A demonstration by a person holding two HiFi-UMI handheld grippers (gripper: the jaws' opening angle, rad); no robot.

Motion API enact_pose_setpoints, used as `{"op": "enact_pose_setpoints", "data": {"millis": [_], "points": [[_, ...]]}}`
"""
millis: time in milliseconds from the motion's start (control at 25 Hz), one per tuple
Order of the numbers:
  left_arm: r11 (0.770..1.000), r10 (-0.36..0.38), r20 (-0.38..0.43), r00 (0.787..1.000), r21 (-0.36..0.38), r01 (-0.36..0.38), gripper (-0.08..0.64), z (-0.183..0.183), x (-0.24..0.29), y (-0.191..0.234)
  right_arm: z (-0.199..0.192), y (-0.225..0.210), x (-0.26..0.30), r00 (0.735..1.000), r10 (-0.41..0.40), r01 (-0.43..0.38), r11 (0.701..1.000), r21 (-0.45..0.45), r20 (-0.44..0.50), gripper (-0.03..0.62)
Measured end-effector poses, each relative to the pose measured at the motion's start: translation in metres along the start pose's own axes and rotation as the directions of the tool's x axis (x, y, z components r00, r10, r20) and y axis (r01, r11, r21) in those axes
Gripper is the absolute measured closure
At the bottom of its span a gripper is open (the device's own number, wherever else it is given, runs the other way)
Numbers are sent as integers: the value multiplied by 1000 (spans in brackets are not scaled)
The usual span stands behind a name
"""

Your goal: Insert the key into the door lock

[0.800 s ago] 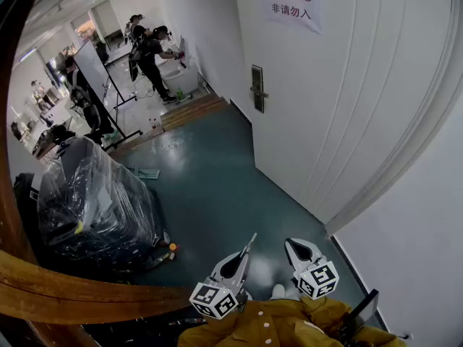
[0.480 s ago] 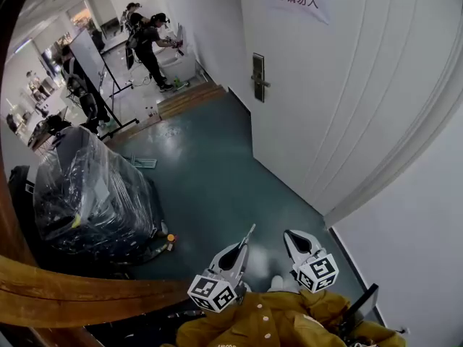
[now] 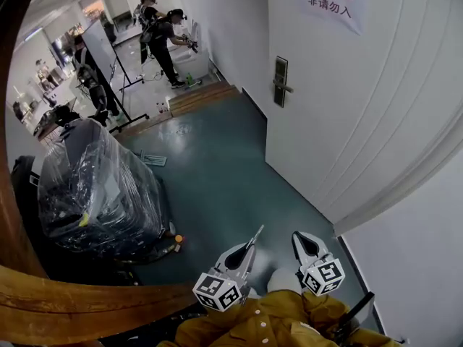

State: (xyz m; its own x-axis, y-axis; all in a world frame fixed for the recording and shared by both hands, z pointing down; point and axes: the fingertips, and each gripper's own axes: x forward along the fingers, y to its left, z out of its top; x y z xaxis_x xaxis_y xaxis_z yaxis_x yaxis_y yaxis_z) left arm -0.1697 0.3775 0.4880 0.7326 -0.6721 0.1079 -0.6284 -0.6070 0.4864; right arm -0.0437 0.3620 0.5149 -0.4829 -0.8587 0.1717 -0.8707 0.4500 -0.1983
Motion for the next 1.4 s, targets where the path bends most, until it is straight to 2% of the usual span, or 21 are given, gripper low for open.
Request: {"op": "enact_pose_setpoints", "data": {"millis": [120, 360, 560, 960, 1120, 1400], "points": [[1000, 11, -2, 1000, -9, -11, 534, 9, 5, 18, 1, -5, 15, 1000, -12, 12, 1000, 26, -5, 586], [999, 24, 6, 1000, -38, -24, 534, 32, 35, 68, 9, -25, 70, 1000, 4, -4, 1000, 5, -22, 586], [998, 58, 12, 998, -28, -57, 534, 62, 98, 101, 29, -78, 130, 999, 43, -43, 999, 1, -10, 587], [997, 83, 20, 996, -1, -83, 534, 131, 257, 140, 107, -210, 229, 996, 91, -90, 995, -52, 14, 588], [996, 85, 22, 996, -6, -85, 534, 141, 299, 150, 123, -237, 258, 993, 121, -120, 991, -54, 17, 587], [995, 99, 33, 995, -32, -98, 534, 160, 340, 174, 135, -260, 298, 988, 154, -154, 987, -40, 4, 588]]}}
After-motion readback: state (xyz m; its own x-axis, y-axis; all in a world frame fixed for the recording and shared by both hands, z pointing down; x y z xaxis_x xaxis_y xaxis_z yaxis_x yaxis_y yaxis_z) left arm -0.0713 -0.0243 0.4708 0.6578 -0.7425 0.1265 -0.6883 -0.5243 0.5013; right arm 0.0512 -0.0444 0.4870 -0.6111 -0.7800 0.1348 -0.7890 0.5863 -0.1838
